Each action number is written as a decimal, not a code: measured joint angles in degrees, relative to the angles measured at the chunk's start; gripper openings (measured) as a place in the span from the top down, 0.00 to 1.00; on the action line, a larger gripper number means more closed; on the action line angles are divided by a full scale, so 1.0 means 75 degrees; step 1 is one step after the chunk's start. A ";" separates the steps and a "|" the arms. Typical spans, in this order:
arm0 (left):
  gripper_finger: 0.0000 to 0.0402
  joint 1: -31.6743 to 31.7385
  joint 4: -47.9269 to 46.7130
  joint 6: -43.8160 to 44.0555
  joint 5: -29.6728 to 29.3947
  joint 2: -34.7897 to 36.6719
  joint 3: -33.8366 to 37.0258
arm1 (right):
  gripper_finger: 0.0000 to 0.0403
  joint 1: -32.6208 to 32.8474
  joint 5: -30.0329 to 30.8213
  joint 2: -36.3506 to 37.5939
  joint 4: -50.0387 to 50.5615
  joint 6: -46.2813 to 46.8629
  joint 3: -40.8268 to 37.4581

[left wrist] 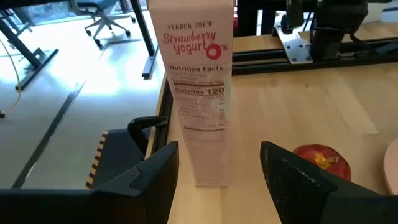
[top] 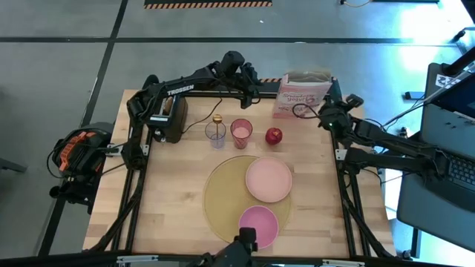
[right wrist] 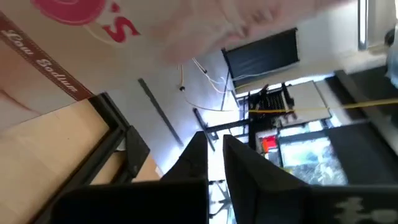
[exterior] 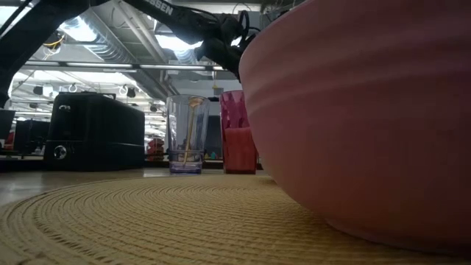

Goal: Arrange a breakfast setting
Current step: Pour the cereal from the pink cereal box into the pink bowl

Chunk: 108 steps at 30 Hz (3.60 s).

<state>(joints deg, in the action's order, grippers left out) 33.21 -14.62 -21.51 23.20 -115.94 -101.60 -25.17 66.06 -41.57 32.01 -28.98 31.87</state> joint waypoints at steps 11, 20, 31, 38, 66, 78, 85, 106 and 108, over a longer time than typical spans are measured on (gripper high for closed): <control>0.46 -0.0015 0.0076 0.0031 0.0065 -0.0177 0.0003 | 0.99 0.0000 -0.0356 -0.0838 -0.0328 -0.0679 0.0001; 0.46 0.0011 0.0199 -0.0013 -0.0012 -0.0638 0.0003 | 1.00 0.0000 -0.0818 -0.1097 -0.0937 -0.1214 0.0001; 0.46 0.0035 0.0569 -0.0257 0.0039 -0.0638 0.0003 | 1.00 0.0001 -0.1698 -0.1094 -0.1344 -0.1620 0.0004; 0.46 0.0035 0.0596 -0.0360 0.0061 -0.0638 0.0003 | 1.00 0.0004 -0.2371 -0.1094 -0.1743 -0.2005 0.0004; 0.46 -0.0009 0.1323 0.0037 0.0655 -0.0688 0.0009 | 0.95 -0.0217 -0.1379 -0.1092 -0.2330 -0.1598 0.0007; 0.46 -0.0122 0.1519 0.0083 0.0050 -0.0694 0.0009 | 0.95 -0.0447 -0.1898 -0.1092 -0.2434 -0.1590 0.0007; 0.46 -0.0122 0.1715 0.0461 0.0037 -0.0697 0.0009 | 0.95 -0.0440 -0.1899 -0.1092 -0.2433 -0.1504 0.0007; 0.46 -0.0386 0.2212 0.0590 -0.0962 -0.0905 0.0009 | 0.95 0.1661 -0.1378 -0.0997 -0.2469 -0.1639 0.0951; 0.46 -0.0322 0.2188 0.0596 -0.0955 -0.0942 0.0009 | 0.95 0.2083 -0.1432 -0.0978 -0.2478 -0.2074 0.1286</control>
<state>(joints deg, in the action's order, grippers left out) 30.80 1.78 -17.04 16.04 -123.01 -101.54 -9.55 55.32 -48.91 13.43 -44.54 41.51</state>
